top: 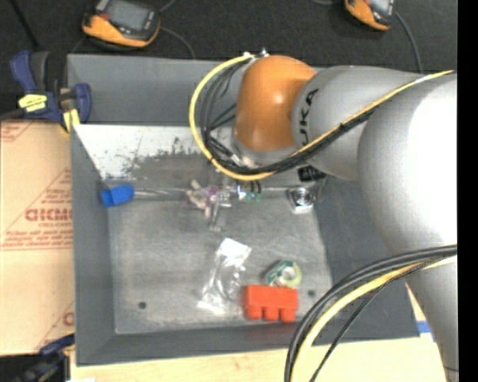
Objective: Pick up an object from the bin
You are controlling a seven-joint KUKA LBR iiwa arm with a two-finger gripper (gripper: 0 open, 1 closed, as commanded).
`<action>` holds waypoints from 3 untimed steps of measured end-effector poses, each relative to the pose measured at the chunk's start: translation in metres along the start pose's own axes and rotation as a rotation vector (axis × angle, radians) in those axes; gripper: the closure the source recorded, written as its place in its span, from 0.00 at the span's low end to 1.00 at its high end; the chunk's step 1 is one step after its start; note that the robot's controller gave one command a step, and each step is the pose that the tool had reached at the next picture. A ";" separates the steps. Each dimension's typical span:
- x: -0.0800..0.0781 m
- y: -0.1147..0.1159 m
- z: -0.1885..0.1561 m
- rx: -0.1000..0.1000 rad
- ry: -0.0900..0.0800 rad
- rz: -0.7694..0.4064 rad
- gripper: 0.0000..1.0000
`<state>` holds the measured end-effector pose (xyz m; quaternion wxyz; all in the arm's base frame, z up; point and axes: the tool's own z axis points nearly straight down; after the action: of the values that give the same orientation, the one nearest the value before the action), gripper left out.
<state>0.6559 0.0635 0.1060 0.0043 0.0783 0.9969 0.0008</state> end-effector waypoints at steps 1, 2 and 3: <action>0.008 0.001 0.036 0.002 0.007 0.102 0.00; 0.007 0.000 0.035 0.000 0.004 0.102 0.00; 0.006 0.000 0.034 0.000 0.003 0.103 1.00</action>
Offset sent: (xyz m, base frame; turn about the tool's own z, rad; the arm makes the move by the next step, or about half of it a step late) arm -0.0081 0.0029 -0.0360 0.1037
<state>0.6502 0.0647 0.0715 0.0028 0.1294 0.9916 0.0013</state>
